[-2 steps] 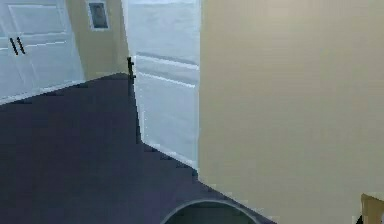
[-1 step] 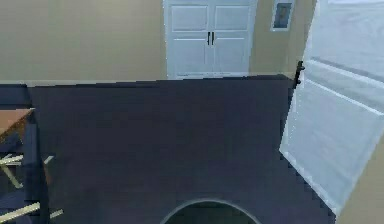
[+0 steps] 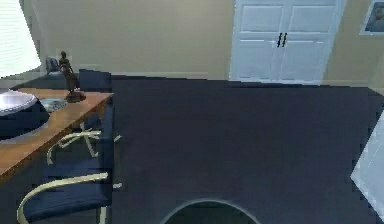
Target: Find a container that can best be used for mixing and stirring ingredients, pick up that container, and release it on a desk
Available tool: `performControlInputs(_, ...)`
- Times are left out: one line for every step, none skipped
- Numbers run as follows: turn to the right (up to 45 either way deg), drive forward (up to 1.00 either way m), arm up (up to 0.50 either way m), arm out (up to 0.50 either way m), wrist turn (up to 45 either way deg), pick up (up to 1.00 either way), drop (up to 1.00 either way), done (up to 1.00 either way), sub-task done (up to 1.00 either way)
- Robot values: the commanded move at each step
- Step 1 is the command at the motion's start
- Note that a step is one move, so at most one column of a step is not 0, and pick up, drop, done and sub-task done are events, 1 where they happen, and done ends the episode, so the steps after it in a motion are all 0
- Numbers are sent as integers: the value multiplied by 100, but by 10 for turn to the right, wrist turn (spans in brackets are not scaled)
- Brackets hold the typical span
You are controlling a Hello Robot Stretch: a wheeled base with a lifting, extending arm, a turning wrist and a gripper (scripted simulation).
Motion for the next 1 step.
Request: performControlInputs(450, 0, 0, 0, 0, 0, 0, 0, 0)
